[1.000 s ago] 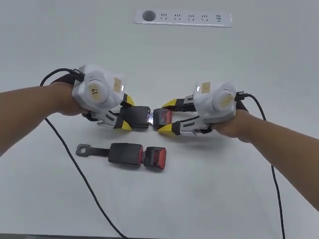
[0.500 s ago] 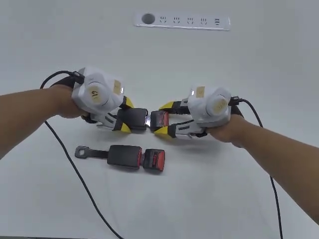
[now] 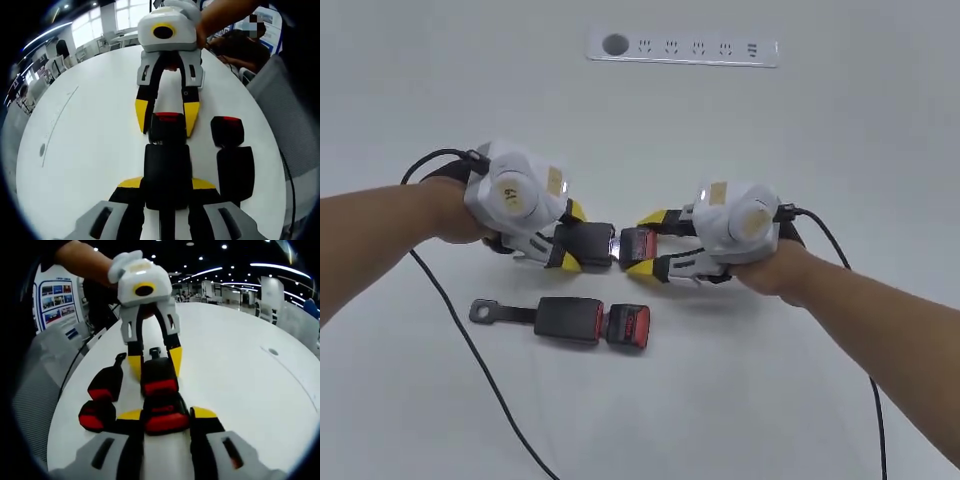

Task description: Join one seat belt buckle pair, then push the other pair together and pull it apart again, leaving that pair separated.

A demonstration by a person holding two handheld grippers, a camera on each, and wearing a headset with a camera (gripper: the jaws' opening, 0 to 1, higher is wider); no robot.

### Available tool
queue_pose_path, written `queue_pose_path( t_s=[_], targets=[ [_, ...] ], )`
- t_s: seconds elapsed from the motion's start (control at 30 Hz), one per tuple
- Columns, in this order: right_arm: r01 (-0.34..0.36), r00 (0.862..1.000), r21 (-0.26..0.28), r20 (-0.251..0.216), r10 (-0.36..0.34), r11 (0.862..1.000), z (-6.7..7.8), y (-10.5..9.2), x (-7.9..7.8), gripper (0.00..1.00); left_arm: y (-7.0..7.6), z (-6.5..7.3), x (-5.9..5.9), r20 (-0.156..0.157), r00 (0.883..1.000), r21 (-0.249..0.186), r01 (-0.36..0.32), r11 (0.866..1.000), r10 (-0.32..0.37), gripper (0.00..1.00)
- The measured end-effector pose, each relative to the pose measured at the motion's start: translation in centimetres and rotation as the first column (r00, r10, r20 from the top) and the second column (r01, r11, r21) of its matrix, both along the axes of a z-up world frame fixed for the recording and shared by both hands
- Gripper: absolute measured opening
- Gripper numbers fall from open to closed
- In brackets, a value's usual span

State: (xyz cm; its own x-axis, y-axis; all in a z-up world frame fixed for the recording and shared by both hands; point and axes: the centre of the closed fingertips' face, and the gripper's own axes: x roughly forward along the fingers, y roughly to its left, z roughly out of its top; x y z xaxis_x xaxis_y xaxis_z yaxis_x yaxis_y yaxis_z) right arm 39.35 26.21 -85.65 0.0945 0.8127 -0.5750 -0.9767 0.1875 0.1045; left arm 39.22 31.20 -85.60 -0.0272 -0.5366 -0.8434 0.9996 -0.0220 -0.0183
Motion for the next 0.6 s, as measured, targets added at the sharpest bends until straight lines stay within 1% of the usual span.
queue_pose_path(
  t_s=[0.6],
  targets=[
    [0.028, 0.999, -0.008, 0.022, -0.028, 1.0, -0.14, 0.32, 0.22, 0.36, -0.08, 0.02, 0.2, -0.006, 1.0, 0.002, -0.011, 1.0, 0.011, 0.35]
  ],
)
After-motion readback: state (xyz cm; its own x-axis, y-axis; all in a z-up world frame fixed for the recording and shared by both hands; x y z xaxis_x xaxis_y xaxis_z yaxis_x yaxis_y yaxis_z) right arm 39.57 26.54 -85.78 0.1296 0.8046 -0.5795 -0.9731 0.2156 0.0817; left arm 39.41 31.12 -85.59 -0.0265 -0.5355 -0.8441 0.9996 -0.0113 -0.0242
